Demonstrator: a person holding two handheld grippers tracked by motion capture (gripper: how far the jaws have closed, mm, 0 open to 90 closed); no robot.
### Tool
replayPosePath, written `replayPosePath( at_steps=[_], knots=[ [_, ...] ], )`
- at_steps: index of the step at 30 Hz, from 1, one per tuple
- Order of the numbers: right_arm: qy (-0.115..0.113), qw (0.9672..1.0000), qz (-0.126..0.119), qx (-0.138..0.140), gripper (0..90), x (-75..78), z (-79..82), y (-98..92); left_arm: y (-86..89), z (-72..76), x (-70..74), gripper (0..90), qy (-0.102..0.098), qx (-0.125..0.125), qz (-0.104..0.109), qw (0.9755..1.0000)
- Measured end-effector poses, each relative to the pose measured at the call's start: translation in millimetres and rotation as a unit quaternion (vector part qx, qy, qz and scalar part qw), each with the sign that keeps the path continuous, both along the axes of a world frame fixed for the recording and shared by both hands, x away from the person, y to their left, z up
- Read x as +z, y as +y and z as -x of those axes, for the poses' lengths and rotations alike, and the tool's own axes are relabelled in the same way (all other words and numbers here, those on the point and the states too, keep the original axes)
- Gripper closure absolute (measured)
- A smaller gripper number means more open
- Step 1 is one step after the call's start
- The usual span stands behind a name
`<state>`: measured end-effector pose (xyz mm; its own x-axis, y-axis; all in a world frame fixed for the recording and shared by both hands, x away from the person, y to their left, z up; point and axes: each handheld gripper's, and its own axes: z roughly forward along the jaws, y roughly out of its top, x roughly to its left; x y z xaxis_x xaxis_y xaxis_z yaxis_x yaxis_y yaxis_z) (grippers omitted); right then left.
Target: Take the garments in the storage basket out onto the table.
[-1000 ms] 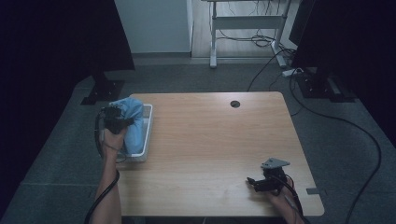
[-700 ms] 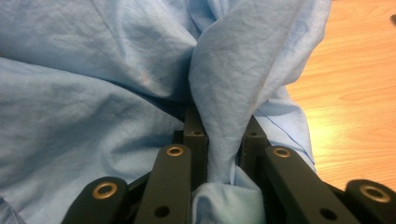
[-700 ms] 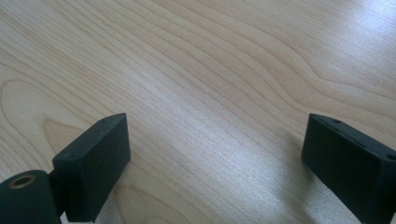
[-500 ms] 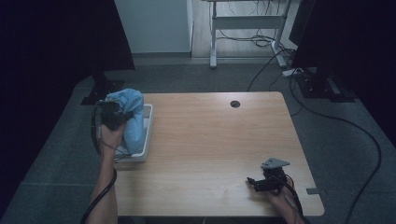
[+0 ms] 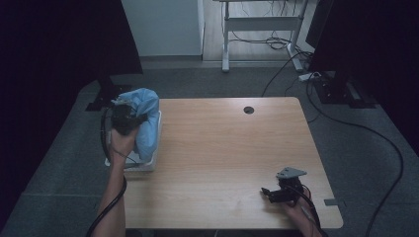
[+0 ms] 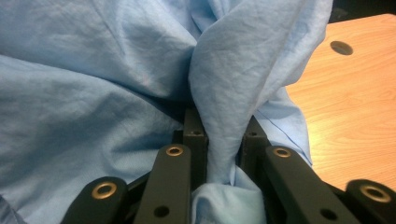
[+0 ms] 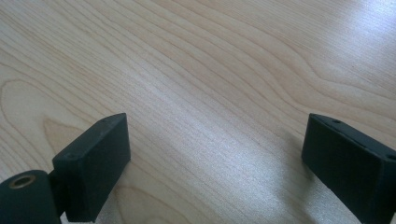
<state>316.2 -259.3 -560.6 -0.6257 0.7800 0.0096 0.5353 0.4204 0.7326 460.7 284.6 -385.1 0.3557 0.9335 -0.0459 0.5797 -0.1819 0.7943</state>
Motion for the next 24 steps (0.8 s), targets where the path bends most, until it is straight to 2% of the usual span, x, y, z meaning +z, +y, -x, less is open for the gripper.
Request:
replayPosePath(
  at_steps=[21,24],
  knots=[
    [0.000,1.0000,0.000,0.000,7.9,0.0,0.0,0.0,-47.7,1.7,13.6,77.8,-0.018,-0.046,0.001,0.9988],
    [0.000,1.0000,0.000,0.000,7.9,0.0,0.0,0.0,-54.5,0.4,15.6,77.8,-0.020,-0.054,0.011,0.9983]
  ],
)
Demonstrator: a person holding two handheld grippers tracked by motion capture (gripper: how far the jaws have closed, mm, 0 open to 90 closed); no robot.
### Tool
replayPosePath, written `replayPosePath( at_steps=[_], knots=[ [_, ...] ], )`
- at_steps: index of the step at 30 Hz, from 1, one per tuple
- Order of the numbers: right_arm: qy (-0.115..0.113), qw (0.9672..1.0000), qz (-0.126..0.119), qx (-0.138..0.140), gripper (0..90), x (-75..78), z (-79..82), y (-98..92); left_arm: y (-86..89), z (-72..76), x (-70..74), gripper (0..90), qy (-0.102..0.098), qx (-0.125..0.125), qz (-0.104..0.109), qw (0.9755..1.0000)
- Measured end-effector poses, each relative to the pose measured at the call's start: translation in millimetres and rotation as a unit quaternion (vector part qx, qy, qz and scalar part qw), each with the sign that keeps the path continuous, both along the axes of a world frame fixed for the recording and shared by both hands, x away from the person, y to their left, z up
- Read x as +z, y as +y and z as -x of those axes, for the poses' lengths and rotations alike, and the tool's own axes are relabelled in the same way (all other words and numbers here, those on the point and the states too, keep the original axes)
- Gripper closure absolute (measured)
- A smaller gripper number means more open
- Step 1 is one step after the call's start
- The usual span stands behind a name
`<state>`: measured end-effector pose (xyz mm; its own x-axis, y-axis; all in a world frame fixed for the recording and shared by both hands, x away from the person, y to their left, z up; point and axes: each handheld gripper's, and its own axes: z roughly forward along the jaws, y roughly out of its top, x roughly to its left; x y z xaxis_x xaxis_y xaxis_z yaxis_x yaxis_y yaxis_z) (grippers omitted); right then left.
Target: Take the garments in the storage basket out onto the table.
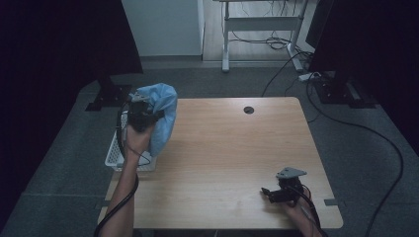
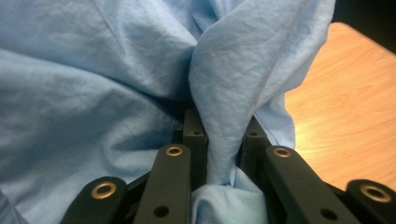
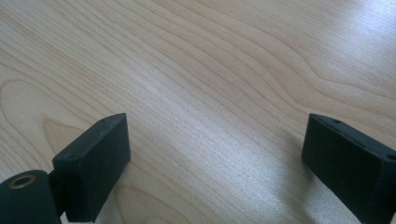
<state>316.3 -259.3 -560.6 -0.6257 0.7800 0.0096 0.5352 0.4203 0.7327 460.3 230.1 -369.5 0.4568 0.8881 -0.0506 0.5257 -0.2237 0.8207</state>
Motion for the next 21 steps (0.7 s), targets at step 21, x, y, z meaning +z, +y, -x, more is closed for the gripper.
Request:
replayPosePath(
  at_steps=[21],
  knots=[
    [0.000,1.0000,0.000,0.000,7.9,0.0,0.0,0.0,-58.9,-1.8,-1.3,77.6,-0.007,-0.058,-0.005,0.9983]
  ],
)
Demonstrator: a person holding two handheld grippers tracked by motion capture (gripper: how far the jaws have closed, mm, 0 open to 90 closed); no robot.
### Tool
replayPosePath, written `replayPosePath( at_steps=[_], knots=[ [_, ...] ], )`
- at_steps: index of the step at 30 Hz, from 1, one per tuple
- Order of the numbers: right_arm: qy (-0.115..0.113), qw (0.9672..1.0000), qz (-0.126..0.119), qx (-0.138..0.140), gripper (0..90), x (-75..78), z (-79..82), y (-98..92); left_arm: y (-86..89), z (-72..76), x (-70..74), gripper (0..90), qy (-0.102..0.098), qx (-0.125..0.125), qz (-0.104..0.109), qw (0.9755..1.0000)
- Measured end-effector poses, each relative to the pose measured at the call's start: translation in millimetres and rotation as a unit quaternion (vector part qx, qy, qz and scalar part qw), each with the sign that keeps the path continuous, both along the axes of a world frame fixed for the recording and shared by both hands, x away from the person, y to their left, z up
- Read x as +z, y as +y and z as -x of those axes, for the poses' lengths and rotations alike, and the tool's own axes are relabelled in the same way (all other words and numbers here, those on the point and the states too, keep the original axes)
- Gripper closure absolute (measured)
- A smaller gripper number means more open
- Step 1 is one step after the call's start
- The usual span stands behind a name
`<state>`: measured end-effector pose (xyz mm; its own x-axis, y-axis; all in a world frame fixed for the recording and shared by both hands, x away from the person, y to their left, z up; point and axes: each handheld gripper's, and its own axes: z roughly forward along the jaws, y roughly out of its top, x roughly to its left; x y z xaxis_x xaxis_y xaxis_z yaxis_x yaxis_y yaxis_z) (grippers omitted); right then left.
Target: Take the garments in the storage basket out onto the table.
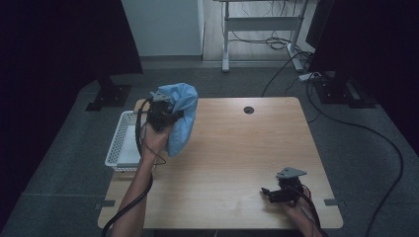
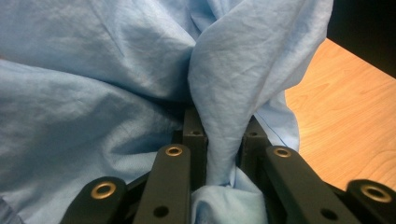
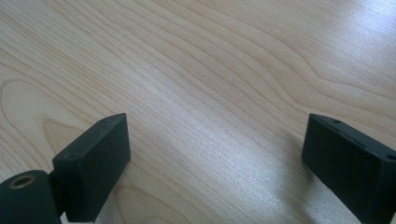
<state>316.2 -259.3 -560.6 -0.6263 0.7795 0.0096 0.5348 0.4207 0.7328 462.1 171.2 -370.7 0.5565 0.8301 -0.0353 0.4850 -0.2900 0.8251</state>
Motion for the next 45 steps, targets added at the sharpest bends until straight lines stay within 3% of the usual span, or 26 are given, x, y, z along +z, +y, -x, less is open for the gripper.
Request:
replayPosePath(
  at_steps=[26,33,45],
  knots=[
    [0.000,1.0000,0.000,0.002,7.9,0.0,0.1,0.1,-70.8,-3.3,-25.9,76.5,0.011,-0.062,-0.003,0.9980],
    [-0.001,1.0000,0.000,0.003,7.8,-0.1,0.1,0.1,-88.6,-7.2,-45.5,76.2,0.022,-0.073,-0.008,0.9971],
    [-0.001,1.0000,0.000,0.005,7.8,-0.1,0.1,0.3,-104.7,-16.4,-76.3,75.5,0.035,-0.088,-0.009,0.9955]
  ],
)
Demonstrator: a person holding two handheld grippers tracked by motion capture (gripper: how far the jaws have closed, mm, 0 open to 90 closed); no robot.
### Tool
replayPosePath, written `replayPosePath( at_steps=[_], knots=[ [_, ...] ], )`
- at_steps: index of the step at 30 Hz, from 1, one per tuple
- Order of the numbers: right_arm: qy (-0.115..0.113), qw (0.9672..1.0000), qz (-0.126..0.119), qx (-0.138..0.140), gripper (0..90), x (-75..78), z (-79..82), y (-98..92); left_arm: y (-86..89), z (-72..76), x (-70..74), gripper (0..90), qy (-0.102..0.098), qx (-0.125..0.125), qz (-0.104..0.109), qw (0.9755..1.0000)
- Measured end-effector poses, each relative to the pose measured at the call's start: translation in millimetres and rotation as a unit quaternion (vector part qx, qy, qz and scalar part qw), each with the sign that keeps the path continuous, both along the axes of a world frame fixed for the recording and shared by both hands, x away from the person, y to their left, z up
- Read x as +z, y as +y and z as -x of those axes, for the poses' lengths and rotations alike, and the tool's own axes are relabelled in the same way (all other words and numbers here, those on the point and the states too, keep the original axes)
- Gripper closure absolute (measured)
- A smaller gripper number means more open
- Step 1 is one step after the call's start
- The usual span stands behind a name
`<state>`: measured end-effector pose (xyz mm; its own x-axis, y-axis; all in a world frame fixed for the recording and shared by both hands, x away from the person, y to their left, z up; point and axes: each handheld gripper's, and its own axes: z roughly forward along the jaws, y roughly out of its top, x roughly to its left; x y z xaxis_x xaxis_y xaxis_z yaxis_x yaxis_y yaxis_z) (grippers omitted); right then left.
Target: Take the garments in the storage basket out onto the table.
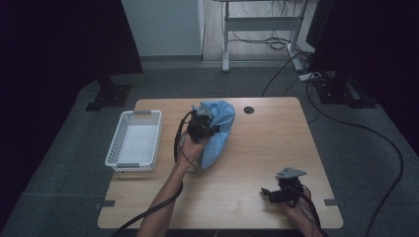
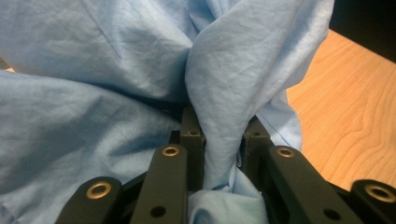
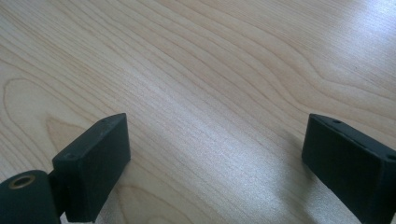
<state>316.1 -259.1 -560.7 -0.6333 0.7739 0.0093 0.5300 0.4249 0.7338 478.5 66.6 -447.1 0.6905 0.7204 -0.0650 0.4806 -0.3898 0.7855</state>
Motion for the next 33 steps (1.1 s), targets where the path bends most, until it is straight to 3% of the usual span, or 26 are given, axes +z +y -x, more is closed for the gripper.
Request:
replayPosePath(
  at_steps=[14,22,28,33],
  knots=[
    [0.000,1.0000,0.000,0.002,7.8,-0.1,0.0,0.0,-15.3,-7.2,-39.4,73.4,0.007,0.002,-0.053,0.9985],
    [-0.001,1.0000,0.000,0.002,7.8,-0.1,0.0,0.0,-26.2,-10.7,-68.6,71.0,0.017,-0.006,-0.099,0.9949],
    [-0.001,1.0000,0.000,0.003,7.8,-0.1,0.1,0.0,-29.6,-13.2,-83.4,66.3,0.030,-0.001,-0.106,0.9939],
    [0.000,1.0000,0.000,0.003,7.8,-0.1,0.1,0.1,-27.2,-16.8,-85.5,58.4,0.042,0.005,-0.092,0.9948]
  ],
)
